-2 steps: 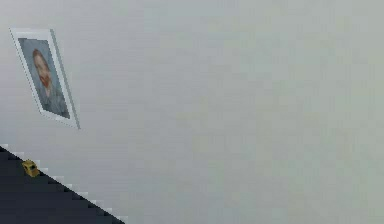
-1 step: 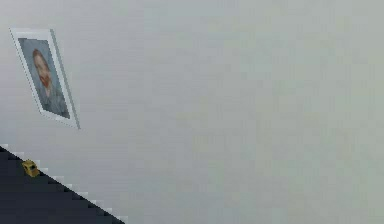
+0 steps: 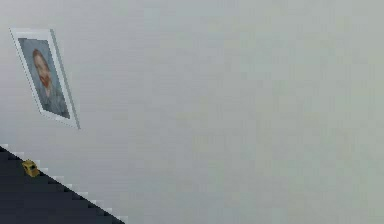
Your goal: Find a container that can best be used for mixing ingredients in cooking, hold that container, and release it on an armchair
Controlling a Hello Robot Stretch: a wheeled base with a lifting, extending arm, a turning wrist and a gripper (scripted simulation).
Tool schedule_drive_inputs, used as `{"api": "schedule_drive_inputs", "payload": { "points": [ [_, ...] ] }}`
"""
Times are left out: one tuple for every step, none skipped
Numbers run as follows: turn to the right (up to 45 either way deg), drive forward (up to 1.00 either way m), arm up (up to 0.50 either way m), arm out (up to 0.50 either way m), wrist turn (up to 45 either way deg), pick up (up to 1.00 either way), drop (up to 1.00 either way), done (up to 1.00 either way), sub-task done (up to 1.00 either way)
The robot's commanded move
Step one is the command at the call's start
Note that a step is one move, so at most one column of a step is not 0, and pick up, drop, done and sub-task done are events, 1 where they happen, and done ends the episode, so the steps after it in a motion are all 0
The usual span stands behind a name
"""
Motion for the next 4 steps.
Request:
{"api": "schedule_drive_inputs", "payload": {
  "points": [
    [0.0, 0.00, 0.00, 0.00, 45.0, 0.00, 0.00, 0.00, 0.00],
    [0.0, 0.00, 0.00, 0.00, 27.0, 0.00, 0.00, 0.00, 0.00],
    [0.0, 0.00, -0.12, 0.00, 0.0, 0.00, 0.00, 0.00, 0.00],
    [0.0, 0.00, 0.00, 0.00, 0.0, 1.00, 0.00, 0.00, 0.00]
  ]
}}
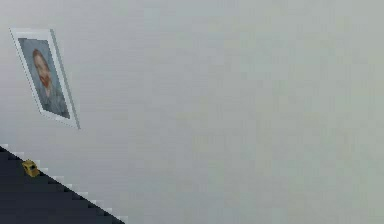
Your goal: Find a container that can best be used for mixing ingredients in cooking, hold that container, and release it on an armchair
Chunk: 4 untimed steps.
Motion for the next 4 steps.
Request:
{"api": "schedule_drive_inputs", "payload": {
  "points": [
    [0.0, 0.00, 0.10, 0.00, 0.0, 0.00, 0.00, 0.00, 0.00],
    [0.0, 0.00, 0.02, 0.00, 0.0, 0.00, 0.00, 0.00, 0.00],
    [0.0, 0.00, 0.00, 0.00, -45.0, 0.00, 0.00, 0.00, 0.00],
    [0.0, 0.00, 0.00, 0.00, -45.0, 0.00, 0.00, 0.00, 0.00]
  ]
}}
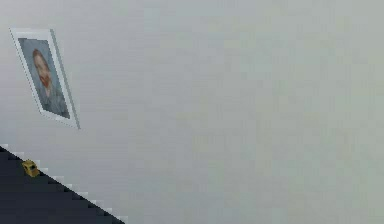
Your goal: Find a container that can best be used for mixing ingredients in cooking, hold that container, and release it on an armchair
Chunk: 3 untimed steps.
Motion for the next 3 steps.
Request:
{"api": "schedule_drive_inputs", "payload": {
  "points": [
    [0.0, 0.00, 0.00, 0.00, -21.0, 0.00, 0.00, 0.00, 0.00],
    [0.0, 0.00, 0.00, -0.46, 0.0, 0.00, 0.00, 0.00, 0.00],
    [-45.0, 0.00, 0.00, 0.00, 0.0, 0.00, 0.00, 0.00, 0.00]
  ]
}}
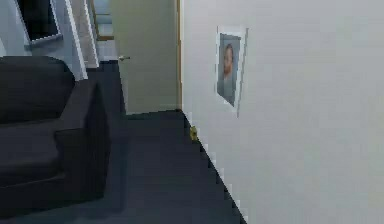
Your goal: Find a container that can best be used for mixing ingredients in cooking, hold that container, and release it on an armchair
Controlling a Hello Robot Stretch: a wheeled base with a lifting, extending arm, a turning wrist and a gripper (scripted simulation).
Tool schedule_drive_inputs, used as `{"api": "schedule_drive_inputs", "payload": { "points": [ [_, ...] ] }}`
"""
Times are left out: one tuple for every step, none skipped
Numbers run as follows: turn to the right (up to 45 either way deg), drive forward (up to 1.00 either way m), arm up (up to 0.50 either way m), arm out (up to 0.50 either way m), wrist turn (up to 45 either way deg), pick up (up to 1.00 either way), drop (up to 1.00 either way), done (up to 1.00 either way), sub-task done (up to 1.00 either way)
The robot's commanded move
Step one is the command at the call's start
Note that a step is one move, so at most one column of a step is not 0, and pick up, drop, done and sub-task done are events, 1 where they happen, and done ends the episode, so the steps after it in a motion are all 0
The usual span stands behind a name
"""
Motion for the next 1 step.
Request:
{"api": "schedule_drive_inputs", "payload": {
  "points": [
    [-45.0, 0.00, 0.00, 0.00, 0.0, 0.00, 0.00, 0.00, 0.00]
  ]
}}
